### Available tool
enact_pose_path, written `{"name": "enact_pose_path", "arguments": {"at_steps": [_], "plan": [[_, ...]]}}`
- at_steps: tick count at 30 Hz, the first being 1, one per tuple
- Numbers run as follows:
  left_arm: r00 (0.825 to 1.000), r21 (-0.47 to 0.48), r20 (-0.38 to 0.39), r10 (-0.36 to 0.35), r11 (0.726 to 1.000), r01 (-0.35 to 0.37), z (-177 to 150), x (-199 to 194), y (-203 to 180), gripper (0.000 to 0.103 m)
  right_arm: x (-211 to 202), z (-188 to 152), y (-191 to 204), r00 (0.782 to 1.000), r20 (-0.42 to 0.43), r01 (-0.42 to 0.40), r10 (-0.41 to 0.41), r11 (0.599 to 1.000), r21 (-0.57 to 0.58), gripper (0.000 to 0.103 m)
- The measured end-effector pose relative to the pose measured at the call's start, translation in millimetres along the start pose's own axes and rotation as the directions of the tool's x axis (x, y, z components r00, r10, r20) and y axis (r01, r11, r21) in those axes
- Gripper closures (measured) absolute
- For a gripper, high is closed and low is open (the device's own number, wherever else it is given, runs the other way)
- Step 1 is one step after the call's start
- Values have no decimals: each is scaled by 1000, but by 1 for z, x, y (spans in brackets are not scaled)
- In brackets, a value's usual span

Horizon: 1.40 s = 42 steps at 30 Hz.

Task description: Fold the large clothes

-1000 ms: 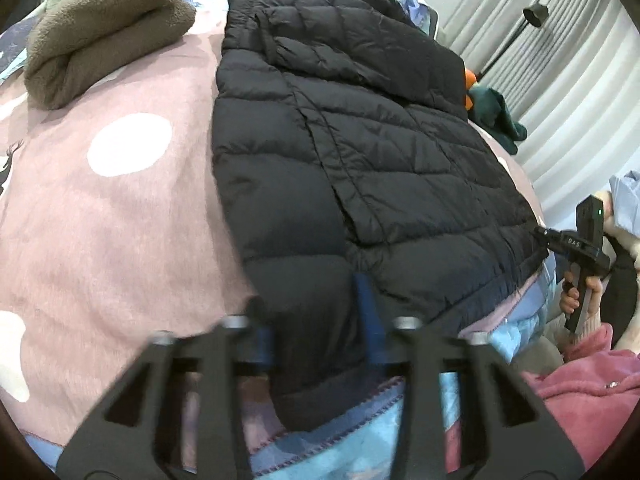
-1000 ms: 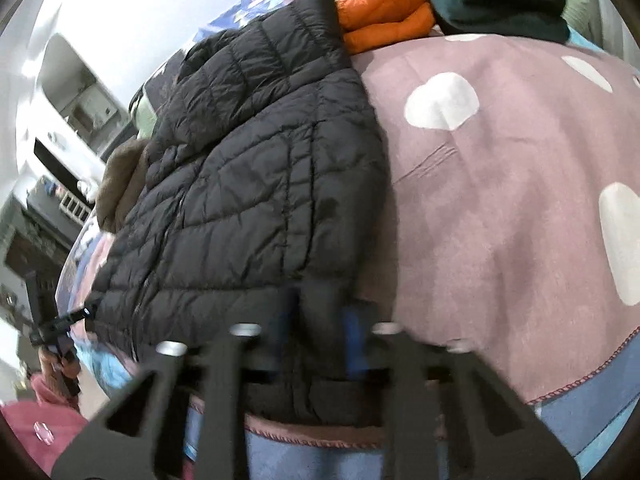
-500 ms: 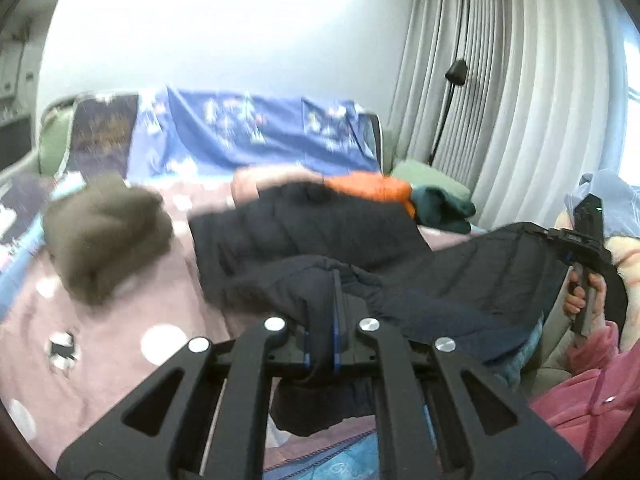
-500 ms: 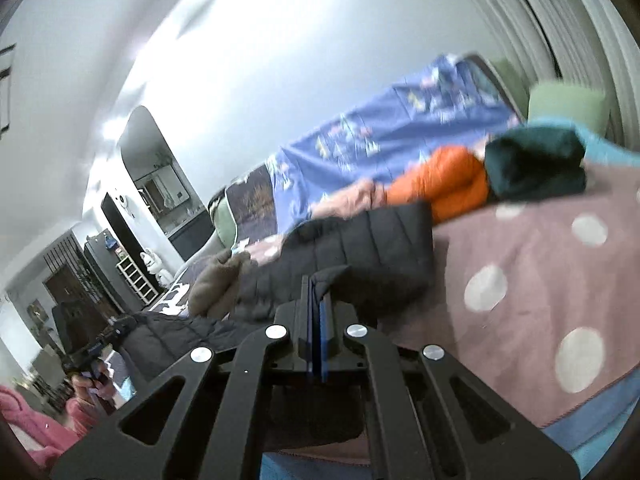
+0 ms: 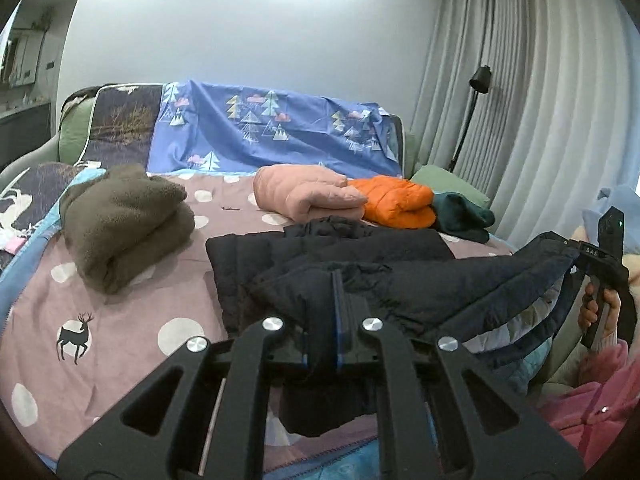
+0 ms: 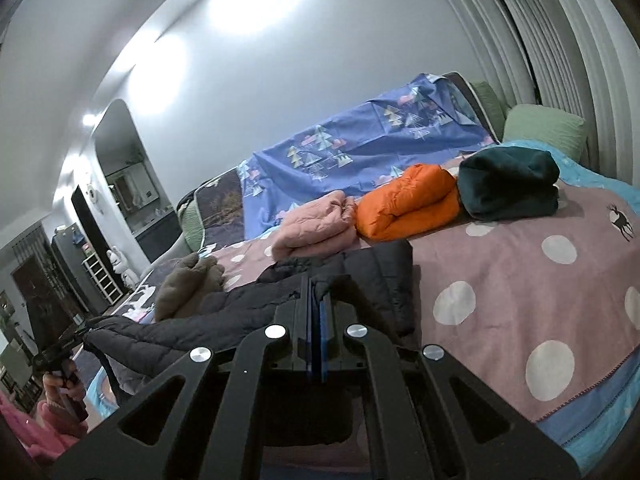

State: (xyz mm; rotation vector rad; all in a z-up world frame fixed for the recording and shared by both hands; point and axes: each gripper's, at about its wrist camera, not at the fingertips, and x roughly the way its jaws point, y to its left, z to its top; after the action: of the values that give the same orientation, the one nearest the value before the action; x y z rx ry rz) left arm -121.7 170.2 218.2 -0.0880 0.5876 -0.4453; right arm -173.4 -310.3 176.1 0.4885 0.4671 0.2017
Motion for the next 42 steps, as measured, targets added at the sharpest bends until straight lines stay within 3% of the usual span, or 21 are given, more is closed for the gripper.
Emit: {"name": "enact_pose_path", "arguments": {"at_steps": [16, 30, 34, 37, 40, 42], "plan": [[994, -16, -72, 79, 997, -80, 29, 105, 35, 94, 101, 15, -18, 991, -41, 124, -124, 992, 2, 101], [986, -44, -141, 92, 994, -99, 46, 197, 72, 94, 197, 37, -36, 973, -92, 212, -214, 977, -33, 101], [981, -50, -162, 109, 992, -119, 51, 230, 81, 93, 237, 40, -47, 954, -130, 266, -270, 963, -46, 101], [969, -41, -206, 136, 988, -148, 43, 261, 89, 92, 269, 30, -56, 927, -176, 323, -332, 943, -80, 101], [943, -9, -280, 178, 982, -188, 21, 293, 96, 90, 293, 15, -68, 907, -230, 344, -353, 935, -82, 100], [936, 15, -292, 194, 980, -198, 10, 303, 97, 90, 302, 6, -73, 899, -245, 351, -362, 932, -89, 100]]}}
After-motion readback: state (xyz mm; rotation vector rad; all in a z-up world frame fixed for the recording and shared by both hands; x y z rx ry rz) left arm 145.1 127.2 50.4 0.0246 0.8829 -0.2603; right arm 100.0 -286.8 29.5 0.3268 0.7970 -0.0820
